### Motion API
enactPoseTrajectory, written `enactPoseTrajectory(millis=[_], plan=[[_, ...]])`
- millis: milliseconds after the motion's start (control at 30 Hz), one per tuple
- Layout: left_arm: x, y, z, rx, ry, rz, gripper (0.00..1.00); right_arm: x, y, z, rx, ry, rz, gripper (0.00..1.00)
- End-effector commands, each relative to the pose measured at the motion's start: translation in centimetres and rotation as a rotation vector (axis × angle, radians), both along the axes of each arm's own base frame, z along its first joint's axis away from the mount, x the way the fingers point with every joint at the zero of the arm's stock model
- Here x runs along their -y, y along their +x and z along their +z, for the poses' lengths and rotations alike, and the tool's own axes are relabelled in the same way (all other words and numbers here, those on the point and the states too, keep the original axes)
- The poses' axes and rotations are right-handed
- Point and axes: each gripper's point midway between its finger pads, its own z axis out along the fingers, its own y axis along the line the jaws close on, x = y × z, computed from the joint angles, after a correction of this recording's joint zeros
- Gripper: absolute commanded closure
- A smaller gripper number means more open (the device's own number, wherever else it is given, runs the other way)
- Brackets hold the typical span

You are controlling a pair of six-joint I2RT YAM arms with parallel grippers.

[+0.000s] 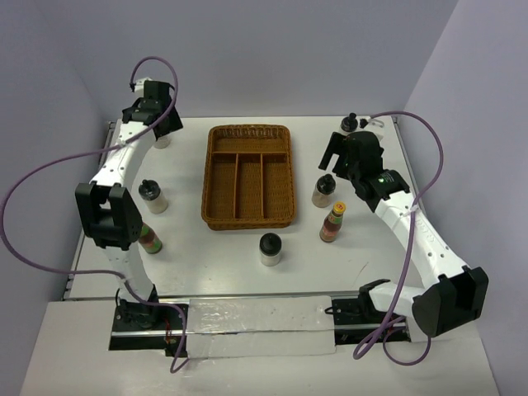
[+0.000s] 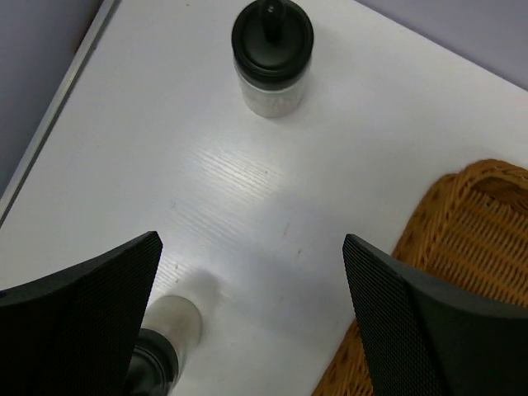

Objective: Organize the condiment bottles

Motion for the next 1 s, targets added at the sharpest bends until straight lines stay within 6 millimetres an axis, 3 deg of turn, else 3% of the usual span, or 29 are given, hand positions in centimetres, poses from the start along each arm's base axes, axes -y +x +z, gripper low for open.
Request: enactPoseTrajectory(millis=[0,167,433,700,967], plan=[[-2.0,2.7,1.4,0.024,-0.013,0.038,0.01,-0.3,-0.3,1.8,0.051,0.028,0.012,0.0],[-2.2,6.0,0.6,0.007,-0.012,0.0,0.01,-0.7,-0.4,2.1,0.056,0.04,0.034,0.0],[-3.2,8.7,-2.4,-0.001,-0.082,-0.059,0.01,-0.7,-0.2,1.5,0.025,0.019,0.033,0.0],[-3.0,11.1,-4.8,-0.003,-0.077,-0.112,0.01,-1.0,-0.1,0.8,0.004,0.035,0.036,0.0],[-5.0,12.3,-6.1,0.018,-0.063,-0.072,0.01,-1.4,0.4,0.7,-0.015,0.039,0.04,0.0]])
